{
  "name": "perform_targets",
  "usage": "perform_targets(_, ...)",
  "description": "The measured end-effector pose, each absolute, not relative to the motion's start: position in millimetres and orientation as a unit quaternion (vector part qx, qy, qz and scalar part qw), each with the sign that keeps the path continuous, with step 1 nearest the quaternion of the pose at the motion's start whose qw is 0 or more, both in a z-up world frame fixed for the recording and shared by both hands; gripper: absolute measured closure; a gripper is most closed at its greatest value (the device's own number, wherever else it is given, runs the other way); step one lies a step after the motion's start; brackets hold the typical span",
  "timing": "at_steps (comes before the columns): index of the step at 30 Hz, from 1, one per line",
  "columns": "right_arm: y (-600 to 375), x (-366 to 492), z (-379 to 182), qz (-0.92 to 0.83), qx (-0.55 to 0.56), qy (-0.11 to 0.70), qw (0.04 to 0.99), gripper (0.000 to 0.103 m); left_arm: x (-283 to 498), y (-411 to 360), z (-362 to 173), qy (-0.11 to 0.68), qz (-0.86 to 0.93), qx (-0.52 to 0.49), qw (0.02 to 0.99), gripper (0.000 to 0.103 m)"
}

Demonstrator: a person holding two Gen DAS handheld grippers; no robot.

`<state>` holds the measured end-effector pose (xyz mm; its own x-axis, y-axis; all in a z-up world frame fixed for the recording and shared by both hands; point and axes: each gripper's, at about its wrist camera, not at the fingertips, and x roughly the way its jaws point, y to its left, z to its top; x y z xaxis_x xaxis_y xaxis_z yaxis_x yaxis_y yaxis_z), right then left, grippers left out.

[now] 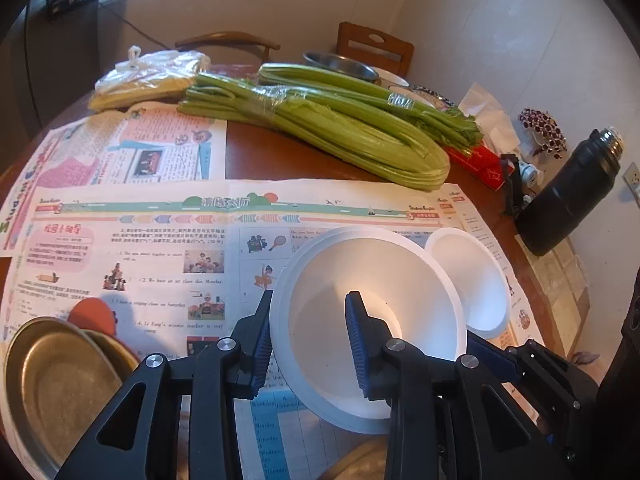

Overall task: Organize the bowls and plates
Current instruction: 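Carry the white paper bowl over the steel bowl and lower it in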

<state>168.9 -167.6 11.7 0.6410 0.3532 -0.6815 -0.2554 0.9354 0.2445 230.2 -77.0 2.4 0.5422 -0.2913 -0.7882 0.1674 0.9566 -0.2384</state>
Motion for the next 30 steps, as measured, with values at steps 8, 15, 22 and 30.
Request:
perform_targets(8, -170.6, 150.9, 25.2, 0.174, 0.063, 0.371, 0.910, 0.051, 207.9, -80.2, 20.9, 0.442, -0.135, -0.059, 0.885, 0.068)
perform_targets(15, -174.3, 128.3, 38.4, 0.180, 0.060, 0.352, 0.917, 0.051, 184.9, -82.6, 37.5, 0.427, -0.135, -0.058, 0.892, 0.068)
perform_targets(22, -180.3, 103.4, 50.1, 0.191, 0.065, 0.337, 0.920, 0.051, 156.5, -86.8, 55.6, 0.410, -0.133, -0.053, 0.901, 0.068)
perform_targets(30, -183.9, 72.2, 58.7, 0.203, 0.061, 0.327, 0.921, 0.051, 127.0, -88.8, 63.9, 0.407, -0.127, -0.052, 0.903, 0.068)
